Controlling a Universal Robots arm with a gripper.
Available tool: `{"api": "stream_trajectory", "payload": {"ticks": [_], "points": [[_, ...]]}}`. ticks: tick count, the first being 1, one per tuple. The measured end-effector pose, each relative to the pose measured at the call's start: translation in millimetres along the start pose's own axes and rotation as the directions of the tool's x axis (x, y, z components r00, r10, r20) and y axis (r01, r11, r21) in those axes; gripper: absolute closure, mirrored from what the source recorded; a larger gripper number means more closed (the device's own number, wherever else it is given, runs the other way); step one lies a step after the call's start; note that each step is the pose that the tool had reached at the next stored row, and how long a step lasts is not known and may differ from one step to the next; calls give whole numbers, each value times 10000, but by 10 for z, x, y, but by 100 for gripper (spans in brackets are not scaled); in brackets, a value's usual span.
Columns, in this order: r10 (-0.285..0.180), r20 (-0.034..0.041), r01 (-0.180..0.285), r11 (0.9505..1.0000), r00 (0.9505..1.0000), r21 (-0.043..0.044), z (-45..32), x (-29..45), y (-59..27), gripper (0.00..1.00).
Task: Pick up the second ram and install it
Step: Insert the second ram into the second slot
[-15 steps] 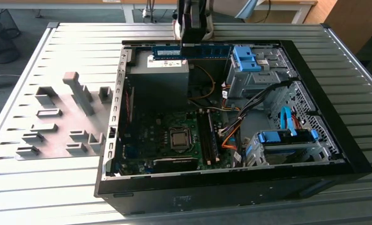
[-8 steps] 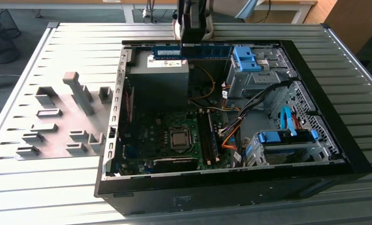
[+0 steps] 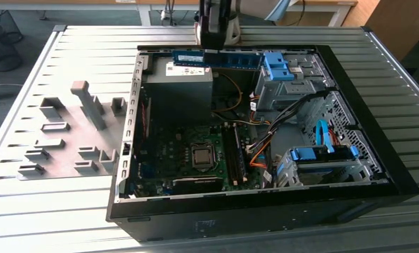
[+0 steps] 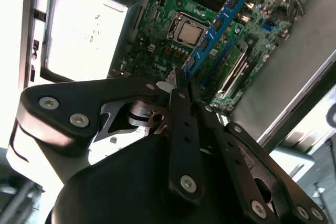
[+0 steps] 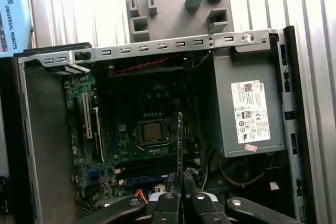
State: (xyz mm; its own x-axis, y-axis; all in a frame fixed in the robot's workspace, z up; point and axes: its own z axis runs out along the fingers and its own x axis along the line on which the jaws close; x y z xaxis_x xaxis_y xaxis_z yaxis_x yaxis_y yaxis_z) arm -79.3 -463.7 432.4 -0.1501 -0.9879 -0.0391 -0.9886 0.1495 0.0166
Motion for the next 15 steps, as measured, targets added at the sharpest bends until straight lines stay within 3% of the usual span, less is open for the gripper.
{"api": "stream_trajectory", "payload": {"ticks": [4, 15], "points": [[470, 8, -470, 9989, 9989, 19, 3, 0, 0, 86], [520, 9, -521, 9986, 9986, 22, 3, 0, 0, 86]]}}
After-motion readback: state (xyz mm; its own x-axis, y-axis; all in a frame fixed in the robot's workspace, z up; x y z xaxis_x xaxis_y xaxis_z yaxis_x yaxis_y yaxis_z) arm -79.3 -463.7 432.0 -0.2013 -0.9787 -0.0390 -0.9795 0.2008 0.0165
